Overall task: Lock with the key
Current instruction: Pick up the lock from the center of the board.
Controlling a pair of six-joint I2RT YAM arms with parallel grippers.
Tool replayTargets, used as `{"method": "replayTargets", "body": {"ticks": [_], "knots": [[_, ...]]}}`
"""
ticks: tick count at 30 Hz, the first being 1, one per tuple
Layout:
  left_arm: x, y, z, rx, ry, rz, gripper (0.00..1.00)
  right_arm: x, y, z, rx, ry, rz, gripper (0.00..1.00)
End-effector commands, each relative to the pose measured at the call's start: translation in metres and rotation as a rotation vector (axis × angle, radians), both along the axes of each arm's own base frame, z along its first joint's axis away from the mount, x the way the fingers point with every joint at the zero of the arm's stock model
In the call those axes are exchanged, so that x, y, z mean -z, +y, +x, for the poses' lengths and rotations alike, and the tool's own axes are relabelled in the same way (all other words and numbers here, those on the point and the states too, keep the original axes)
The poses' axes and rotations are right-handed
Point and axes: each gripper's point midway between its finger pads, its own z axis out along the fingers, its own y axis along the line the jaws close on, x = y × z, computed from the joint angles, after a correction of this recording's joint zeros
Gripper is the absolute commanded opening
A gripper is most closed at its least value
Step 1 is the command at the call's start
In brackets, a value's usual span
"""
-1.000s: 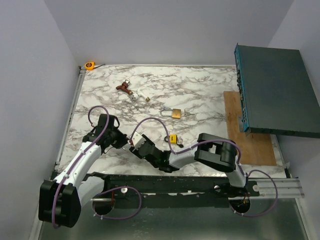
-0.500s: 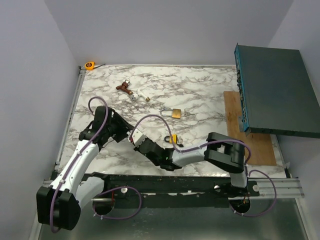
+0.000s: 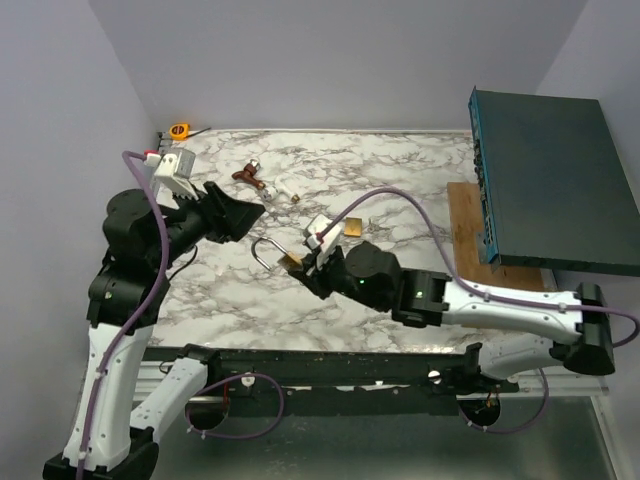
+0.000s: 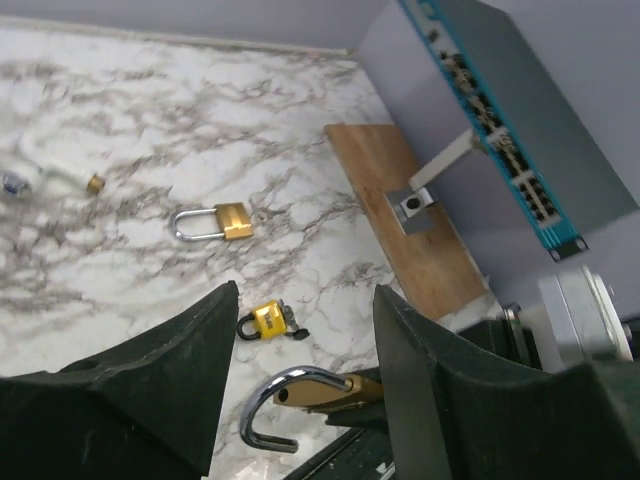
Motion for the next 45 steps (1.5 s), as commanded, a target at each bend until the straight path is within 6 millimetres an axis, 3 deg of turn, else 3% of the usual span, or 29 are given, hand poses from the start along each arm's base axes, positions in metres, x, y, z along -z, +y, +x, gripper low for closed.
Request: {"method": "replayTargets", "body": {"ticks": [1,6,13,25,37,45], "knots": [[-0.054,-0.024,-0.056,0.331,-0.281,0.089,0.55,-0.057,-0.022,-0.042,-0.167,0.091,0.056,0.01],[-0.085,-0.043,-0.104,0.599,-0.410,0.050,0.52,-0.101,-0.050,-0.070,-0.259,0.142,0.106,0.01],[-0.085,-0.050,-0.134,0.764,-0.406,-0.001,0.52,-0.147,-0.081,-0.106,-0.394,0.175,0.193,0.01],[-0.065,-0.062,-0.144,0.896,-0.252,-0.083,0.52,-0.154,-0.077,-0.098,-0.377,0.135,0.159,0.01],[-0.047,-0.069,-0.150,0.960,-0.202,-0.058,0.41,-0.174,-0.080,-0.100,-0.393,0.107,0.173,0.01],[-0.051,-0.074,-0.151,0.985,-0.208,-0.068,0.37,-0.161,-0.072,-0.102,-0.412,0.130,0.124,0.01]]}}
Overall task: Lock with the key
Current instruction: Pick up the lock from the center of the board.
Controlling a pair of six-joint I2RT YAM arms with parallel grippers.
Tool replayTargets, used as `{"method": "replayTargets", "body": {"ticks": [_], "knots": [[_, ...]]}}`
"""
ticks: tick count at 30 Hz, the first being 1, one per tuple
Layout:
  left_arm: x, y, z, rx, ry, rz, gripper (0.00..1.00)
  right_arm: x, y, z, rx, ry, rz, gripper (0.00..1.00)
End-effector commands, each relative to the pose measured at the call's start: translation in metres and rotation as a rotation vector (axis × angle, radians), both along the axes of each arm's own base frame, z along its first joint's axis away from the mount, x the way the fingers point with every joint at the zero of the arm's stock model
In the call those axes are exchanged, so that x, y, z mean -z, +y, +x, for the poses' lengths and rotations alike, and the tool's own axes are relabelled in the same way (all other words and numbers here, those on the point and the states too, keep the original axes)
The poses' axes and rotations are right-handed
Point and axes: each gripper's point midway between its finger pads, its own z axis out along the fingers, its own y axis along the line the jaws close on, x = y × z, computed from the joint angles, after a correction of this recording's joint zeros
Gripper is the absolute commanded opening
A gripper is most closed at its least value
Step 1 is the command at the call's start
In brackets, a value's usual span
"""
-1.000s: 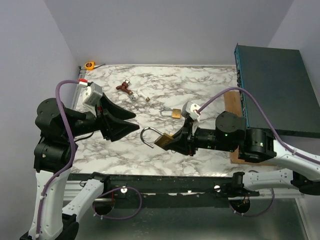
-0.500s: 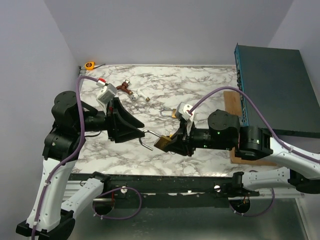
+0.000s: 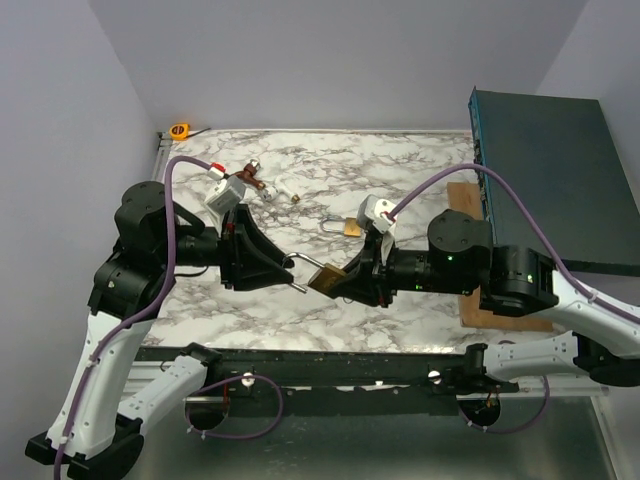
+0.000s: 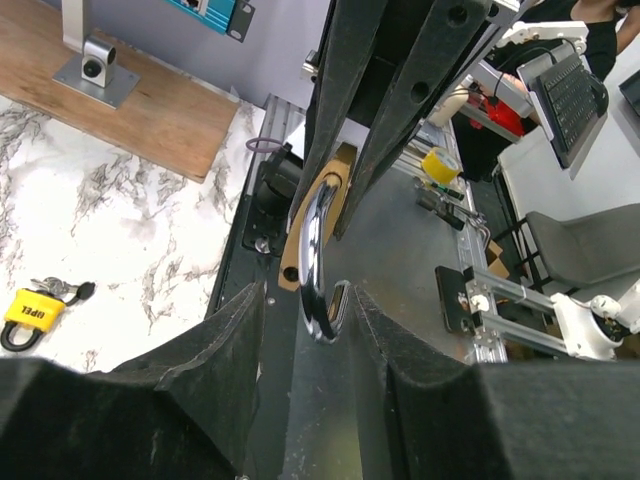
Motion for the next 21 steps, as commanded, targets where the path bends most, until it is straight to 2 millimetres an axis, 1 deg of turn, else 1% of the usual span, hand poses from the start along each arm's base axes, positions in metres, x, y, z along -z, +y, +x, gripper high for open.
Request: {"method": "replayTargets", "body": {"ticks": [1,5,7,10,12,14,15,16,17,18,19,21], "knots": [[-0.001,-0.003,-0.004,0.041,-0.011,-0.003,0.37,-0.025,0.008,-0.007,-0.053,-0.025,0.078,0.01],[0.002,-0.006,-0.003,0.051,-0.005,0.004,0.35,-0.028,0.008,-0.009,-0.062,-0.024,0.083,0.01],[0.005,-0.007,-0.004,0.058,-0.003,0.009,0.29,-0.031,0.006,-0.009,-0.064,-0.024,0.088,0.01],[0.008,-0.007,-0.007,0.071,-0.006,0.017,0.15,-0.036,0.002,-0.008,-0.054,-0.029,0.099,0.01],[0.009,-0.007,-0.009,0.074,-0.010,0.020,0.00,-0.039,0.000,-0.010,-0.057,-0.030,0.107,0.01],[0.004,-0.006,-0.013,0.077,-0.033,0.011,0.00,-0.042,-0.001,-0.013,-0.073,-0.022,0.120,0.01],[-0.001,-0.006,-0.016,0.077,-0.055,-0.003,0.00,-0.044,-0.001,-0.017,-0.090,-0.014,0.127,0.02],[-0.009,-0.005,-0.020,0.079,-0.077,-0.020,0.00,-0.047,-0.001,-0.021,-0.106,-0.008,0.138,0.07],[-0.016,-0.004,-0.023,0.079,-0.097,-0.039,0.00,-0.050,-0.001,-0.024,-0.120,-0.002,0.154,0.16],[-0.024,-0.003,-0.027,0.077,-0.116,-0.057,0.00,-0.055,-0.002,-0.027,-0.137,0.003,0.176,0.24],[-0.031,-0.002,-0.030,0.074,-0.133,-0.074,0.00,-0.062,-0.003,-0.031,-0.150,0.006,0.208,0.36],[-0.044,-0.001,-0.033,0.050,-0.161,-0.107,0.00,-0.073,-0.005,-0.037,-0.176,0.012,0.270,0.53]]}}
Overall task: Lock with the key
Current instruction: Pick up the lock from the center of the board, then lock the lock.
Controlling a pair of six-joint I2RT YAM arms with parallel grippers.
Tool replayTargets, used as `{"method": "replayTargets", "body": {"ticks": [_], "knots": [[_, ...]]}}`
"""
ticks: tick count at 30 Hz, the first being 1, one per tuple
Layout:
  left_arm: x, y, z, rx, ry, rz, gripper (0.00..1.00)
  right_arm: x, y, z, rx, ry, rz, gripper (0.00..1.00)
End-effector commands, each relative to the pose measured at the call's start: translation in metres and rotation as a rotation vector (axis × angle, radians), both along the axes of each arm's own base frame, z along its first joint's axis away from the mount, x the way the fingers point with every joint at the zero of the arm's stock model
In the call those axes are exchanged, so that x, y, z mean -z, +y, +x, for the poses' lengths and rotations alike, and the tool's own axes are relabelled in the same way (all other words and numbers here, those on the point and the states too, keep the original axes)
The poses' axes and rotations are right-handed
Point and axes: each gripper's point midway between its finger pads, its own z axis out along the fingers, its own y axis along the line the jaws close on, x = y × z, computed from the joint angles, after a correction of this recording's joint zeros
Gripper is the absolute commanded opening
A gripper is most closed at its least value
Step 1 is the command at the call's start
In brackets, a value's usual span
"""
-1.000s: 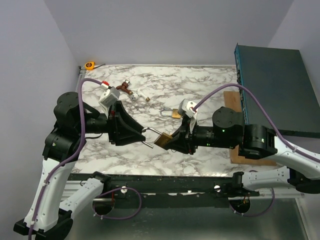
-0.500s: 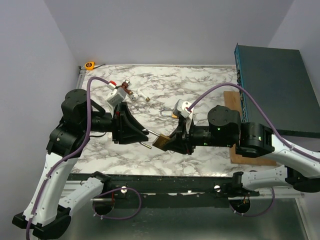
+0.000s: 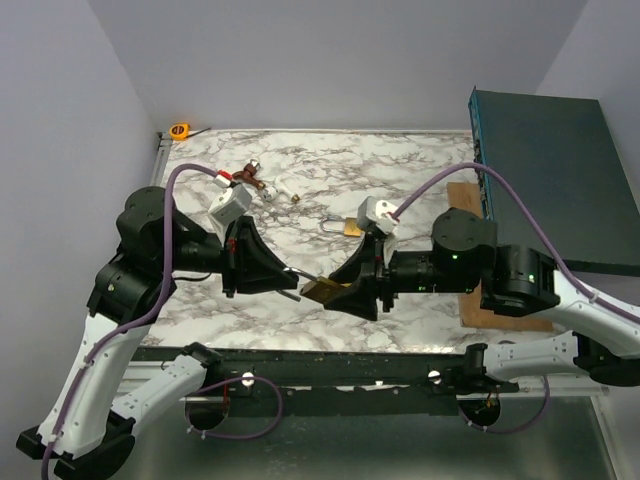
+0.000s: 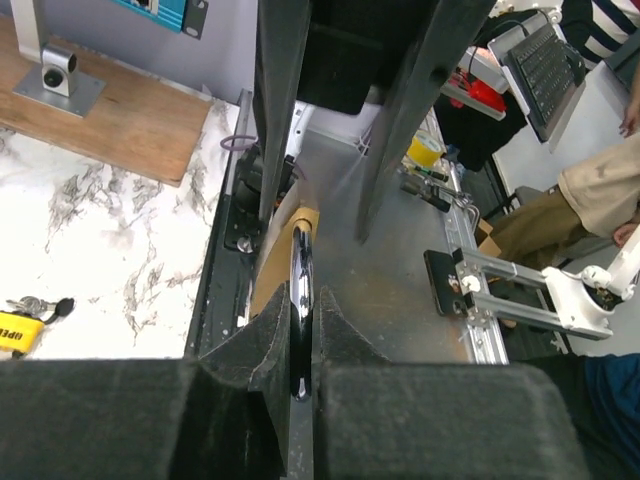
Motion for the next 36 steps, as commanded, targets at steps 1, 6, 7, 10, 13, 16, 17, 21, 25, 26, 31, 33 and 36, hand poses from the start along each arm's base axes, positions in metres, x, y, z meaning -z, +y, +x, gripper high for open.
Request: {"method": "replayTargets", "body": {"ticks": [1,6,7,10,13,16,17,21,25,26,31,33,36], "knots": [[-0.046,0.006,-0.014,-0.044,-0.140,-0.119,0.00,-0.080,-0.013,-0.023,-0.092,-0.021,0.300,0.58],[-0.068,0.006,-0.009,-0.106,-0.133,-0.194,0.00,-0.098,-0.012,-0.021,-0.075,-0.025,0.419,0.69],[-0.073,0.007,-0.009,-0.115,-0.129,-0.210,0.00,-0.099,-0.012,-0.015,-0.046,-0.033,0.429,0.71],[-0.090,0.009,-0.009,-0.142,-0.128,-0.255,0.00,-0.103,-0.012,-0.005,0.010,-0.064,0.474,0.78],[-0.108,0.013,-0.010,-0.184,-0.136,-0.293,0.00,-0.107,-0.003,0.004,0.036,-0.096,0.493,0.82],[-0.123,0.016,-0.010,-0.214,-0.129,-0.326,0.00,-0.105,0.013,0.013,0.056,-0.110,0.474,0.81],[-0.126,0.016,-0.010,-0.219,-0.131,-0.332,0.00,-0.108,0.016,0.014,0.057,-0.111,0.480,0.80],[-0.135,0.019,-0.008,-0.249,-0.116,-0.356,0.00,-0.119,0.019,0.016,0.068,-0.122,0.522,0.76],[-0.139,0.020,-0.005,-0.275,-0.098,-0.370,0.00,-0.133,0.013,0.011,0.052,-0.113,0.595,0.65],[-0.140,0.020,-0.004,-0.277,-0.096,-0.373,0.00,-0.135,0.012,0.009,0.044,-0.107,0.610,0.62],[-0.142,0.021,-0.001,-0.299,-0.073,-0.391,0.00,-0.141,0.012,0.000,-0.002,-0.069,0.661,0.52],[-0.144,0.022,-0.001,-0.304,-0.072,-0.404,0.00,-0.139,0.017,-0.003,-0.025,-0.053,0.657,0.50],[-0.147,0.023,-0.004,-0.300,-0.071,-0.420,0.00,-0.132,0.021,-0.004,-0.030,-0.037,0.646,0.50]]}}
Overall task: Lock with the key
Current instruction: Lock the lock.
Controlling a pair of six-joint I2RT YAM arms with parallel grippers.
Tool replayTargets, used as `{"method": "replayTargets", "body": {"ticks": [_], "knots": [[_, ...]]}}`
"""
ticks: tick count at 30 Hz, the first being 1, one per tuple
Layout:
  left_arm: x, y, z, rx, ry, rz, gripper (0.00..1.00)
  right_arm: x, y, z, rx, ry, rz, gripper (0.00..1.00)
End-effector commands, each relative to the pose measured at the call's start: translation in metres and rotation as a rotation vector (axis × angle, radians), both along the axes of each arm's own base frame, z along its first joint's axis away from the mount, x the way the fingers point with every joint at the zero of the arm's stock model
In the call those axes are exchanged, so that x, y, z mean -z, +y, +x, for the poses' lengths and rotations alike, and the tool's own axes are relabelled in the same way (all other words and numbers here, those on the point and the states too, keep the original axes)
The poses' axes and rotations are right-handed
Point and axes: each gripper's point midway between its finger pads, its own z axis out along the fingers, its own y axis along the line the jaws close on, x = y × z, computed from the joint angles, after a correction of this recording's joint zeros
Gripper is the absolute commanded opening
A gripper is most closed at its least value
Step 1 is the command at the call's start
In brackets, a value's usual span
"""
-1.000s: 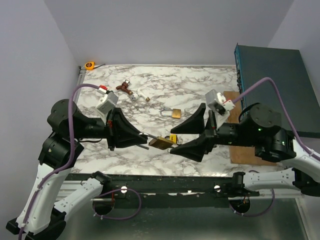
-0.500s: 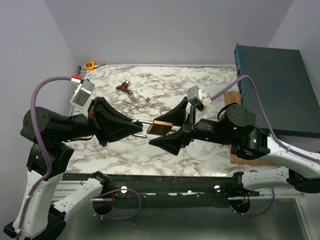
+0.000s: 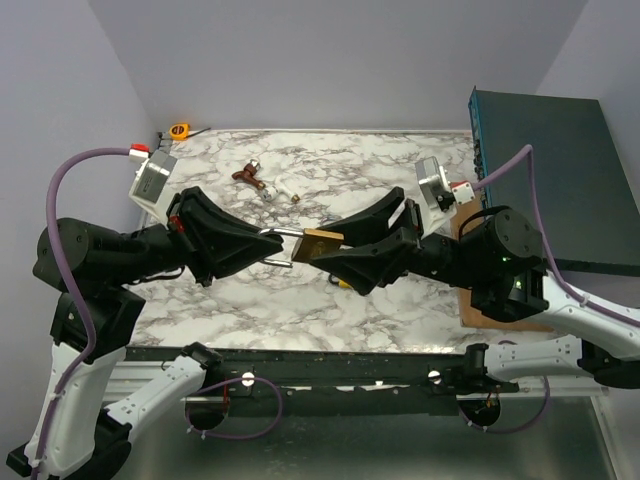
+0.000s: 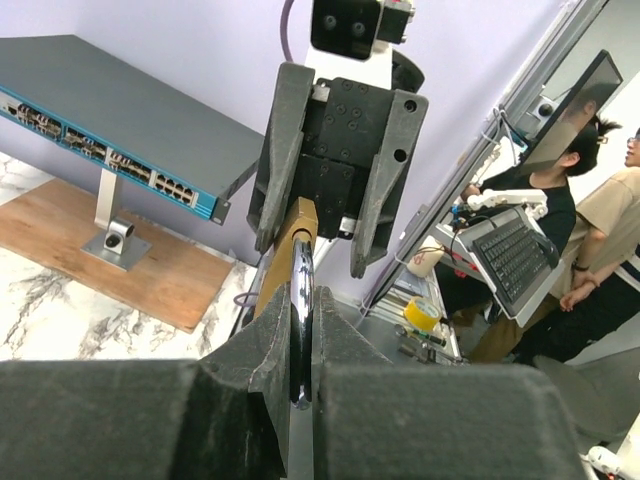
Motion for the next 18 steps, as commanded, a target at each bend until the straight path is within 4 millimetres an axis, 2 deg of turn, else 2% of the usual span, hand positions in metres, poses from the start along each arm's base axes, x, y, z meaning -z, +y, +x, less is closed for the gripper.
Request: {"method": "replayTargets", "body": {"ticks": [1,9,15,18], "knots": [[-0.033,0.010,-0.006,-0.047,-0.075,-0.115,0.00,0.006,0.009,-0.007,-0.053,0.023,0.013,0.50],[-0.036,0.012,-0.009,-0.051,-0.075,-0.133,0.00,0.011,0.012,-0.006,-0.057,0.040,0.016,0.47],[-0.034,0.012,-0.007,-0.051,-0.069,-0.128,0.00,0.001,0.008,-0.008,-0.062,0.040,0.050,0.32],[-0.032,0.011,-0.007,-0.047,-0.068,-0.124,0.00,0.000,0.009,-0.007,-0.064,0.046,0.055,0.27]]}}
